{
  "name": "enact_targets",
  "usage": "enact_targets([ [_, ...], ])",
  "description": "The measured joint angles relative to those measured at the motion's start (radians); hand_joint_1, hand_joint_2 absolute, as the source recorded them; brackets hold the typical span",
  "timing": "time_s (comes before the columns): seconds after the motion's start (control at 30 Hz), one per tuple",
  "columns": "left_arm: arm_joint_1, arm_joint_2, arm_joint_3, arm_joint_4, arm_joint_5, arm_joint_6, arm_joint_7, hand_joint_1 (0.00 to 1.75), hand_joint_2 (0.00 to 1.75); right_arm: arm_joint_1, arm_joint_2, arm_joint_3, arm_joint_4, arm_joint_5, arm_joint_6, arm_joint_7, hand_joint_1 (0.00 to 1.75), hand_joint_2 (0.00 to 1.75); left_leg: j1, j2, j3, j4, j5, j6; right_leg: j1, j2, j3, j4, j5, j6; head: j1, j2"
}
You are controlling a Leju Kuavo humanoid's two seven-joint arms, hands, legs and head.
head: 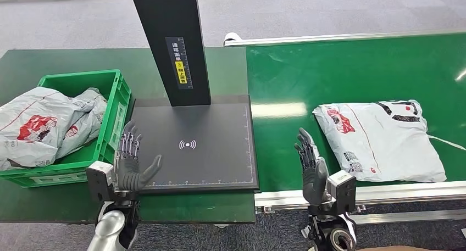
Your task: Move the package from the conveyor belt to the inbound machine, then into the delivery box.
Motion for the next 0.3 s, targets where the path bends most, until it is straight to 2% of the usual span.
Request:
enact_targets([
  [0.17, 0.013, -0.015, -0.007, -0.008, 0.001, 0.01, 0.017, 0.0, 1.75, -0.002, 0.003, 0.004, 0.017, 0.0, 0.004, 0.001, 0.0, 0.0, 0.0, 0.0, 0.0, 0.0, 0.0, 0.0, 0.0, 0.0, 0.0, 0.0, 0.0, 0.0, 0.0, 0.0],
  [0.3, 0.043, -0.047, -0.013, -0.009, -0.013, 0.043, 0.03, 0.0, 1.75, -0.003, 0.015, 0.014, 0.033, 0.0, 0.018, 0.001, 0.0, 0.0, 0.0, 0.0, 0.0, 0.0, 0.0, 0.0, 0.0, 0.0, 0.0, 0.0, 0.0, 0.0, 0.0, 0.0],
])
